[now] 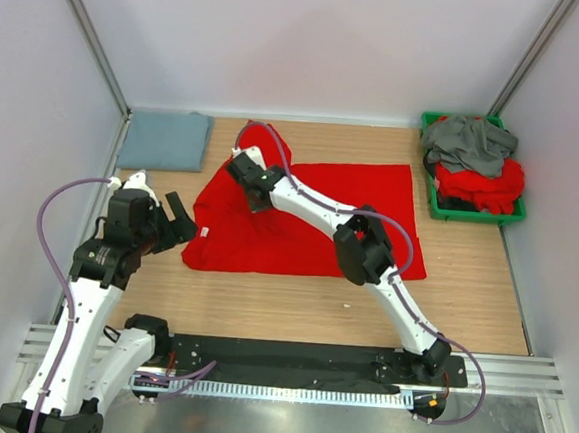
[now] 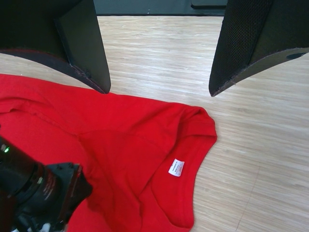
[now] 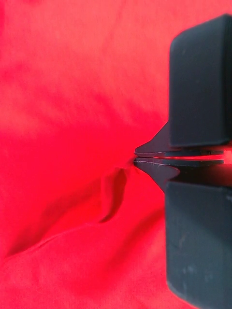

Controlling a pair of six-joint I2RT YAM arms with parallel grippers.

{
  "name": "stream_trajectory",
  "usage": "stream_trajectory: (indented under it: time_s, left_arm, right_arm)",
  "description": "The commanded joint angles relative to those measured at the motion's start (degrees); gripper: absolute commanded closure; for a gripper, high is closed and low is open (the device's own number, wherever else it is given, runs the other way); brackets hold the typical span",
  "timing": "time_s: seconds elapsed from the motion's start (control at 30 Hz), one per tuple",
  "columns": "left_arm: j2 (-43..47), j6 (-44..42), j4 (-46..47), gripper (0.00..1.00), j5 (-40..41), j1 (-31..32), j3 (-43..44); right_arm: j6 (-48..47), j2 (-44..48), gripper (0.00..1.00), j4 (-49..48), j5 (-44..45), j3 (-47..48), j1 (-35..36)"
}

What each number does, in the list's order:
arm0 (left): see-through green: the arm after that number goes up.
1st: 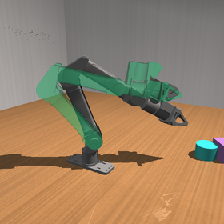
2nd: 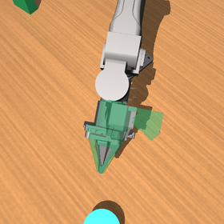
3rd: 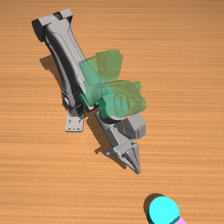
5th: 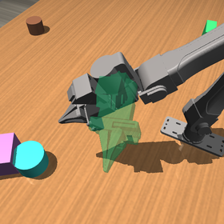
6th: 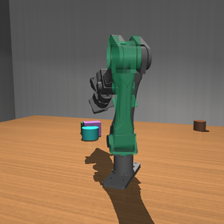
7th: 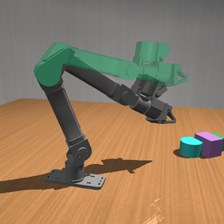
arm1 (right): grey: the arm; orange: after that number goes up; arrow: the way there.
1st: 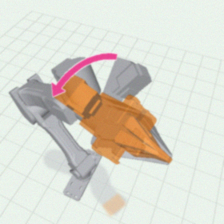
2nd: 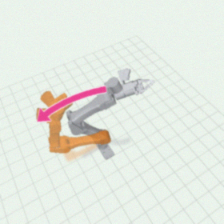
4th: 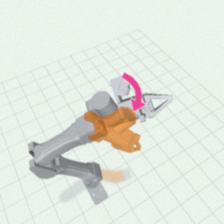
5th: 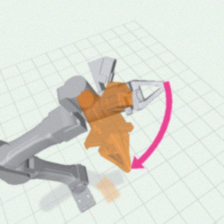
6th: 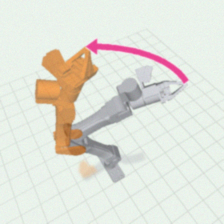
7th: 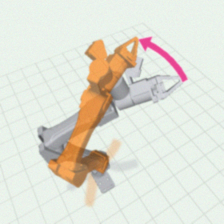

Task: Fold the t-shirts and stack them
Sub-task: Fold the tshirt

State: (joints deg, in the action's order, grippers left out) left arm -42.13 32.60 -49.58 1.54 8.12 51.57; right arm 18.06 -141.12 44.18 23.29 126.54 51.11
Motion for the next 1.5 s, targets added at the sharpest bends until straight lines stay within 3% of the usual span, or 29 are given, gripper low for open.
stream_trajectory:
  time_s: [0.0, 0.33, 0.47, 0.5, 0.63, 0.67, 0.77, 0.8, 0.87, 0.9, 1.0, 1.1, 1.23, 1.33, 1.47]
  left_arm:
    - [-0.3, 0.4, 1.6, 0.17, 1.0, -0.4, -0.1]
    - [-1.7, 0.7, 1.2, 0.17, 2.1, -0.6, -0.1]
    - [-2.5, 0.9, 1.1, 0.17, 2.4, -0.9, -0.1]
    - [-2.8, 0.9, 1.2, 0.17, 2.6, -0.9, -0.2]
    - [-5.1, 1.2, 1.6, 0.16, 4.8, -0.8, -0.7]
    - [-7.0, 1.3, 1.6, 0.16, 5.4, -0.9, -0.2]
    - [-9.6, 3.2, 2.3, 0.17, 4.8, -0.9, -0.9]
    - [-11.1, 5.4, 3.3, 0.19, 3.4, -0.8, -1.6]
    - [-12.9, 8.5, 6.3, 0.23, 0.7, -0.4, -5.0]
    - [-15.2, 11.3, 7.6, 0.24, 0.2, -0.1, -6.4]
    - [-19.0, 15.2, 12.3, 0.25, 1.2, 0.2, -11.7]
    - [-20.8, 17.0, 18.1, 0.25, 1.0, 0.2, -16.3]
    - [-23.9, 17.3, 22.0, 0.25, 2.1, 0.5, -18.3]
    - [-25.1, 17.1, 22.2, 0.26, 3.7, 0.4, -18.6]
    - [-24.7, 17.0, 23.2, 0.27, 5.4, 0.4, -19.7]
  right_arm:
    - [-2.1, 4.8, 0.98, -2.3, 2.0, 1.1, -1.4]
    - [-6.8, 3.1, 0.90, -6.7, 1.1, 1.6, -5.8]
    - [-7.5, 3.0, 0.17, -6.0, 3.2, 2.9, -7.5]
    - [-7.3, 3.6, 0.14, -5.6, 4.1, 2.2, -7.8]
    - [-5.1, 9.4, 0.10, -5.4, 7.3, -4.4, -9.8]
    - [-4.1, 14.5, 0.09, -5.8, 7.6, -7.2, -10.7]
    - [1.6, 28.2, 0.08, -9.9, 7.0, -22.6, -12.8]
    - [3.6, 32.7, 0.07, -12.3, 5.9, -31.9, -15.6]
    - [10.0, 44.6, 0.07, -14.8, -1.3, -41.7, -19.4]
    - [11.7, 48.4, 0.07, -17.0, -3.3, -51.2, -23.1]
    - [16.7, 61.3, 0.07, -18.2, -9.1, -66.3, -29.8]
    - [18.1, 70.3, 0.07, -15.3, -9.8, -75.5, -32.2]
    - [20.2, 76.8, 0.03, -12.2, -9.0, -84.2, -39.0]
    - [19.7, 78.1, 0.03, -14.6, -15.8, -90.6, -47.3]
    - [18.9, 75.1, 0.04, -17.8, -21.8, -93.8, -52.9]
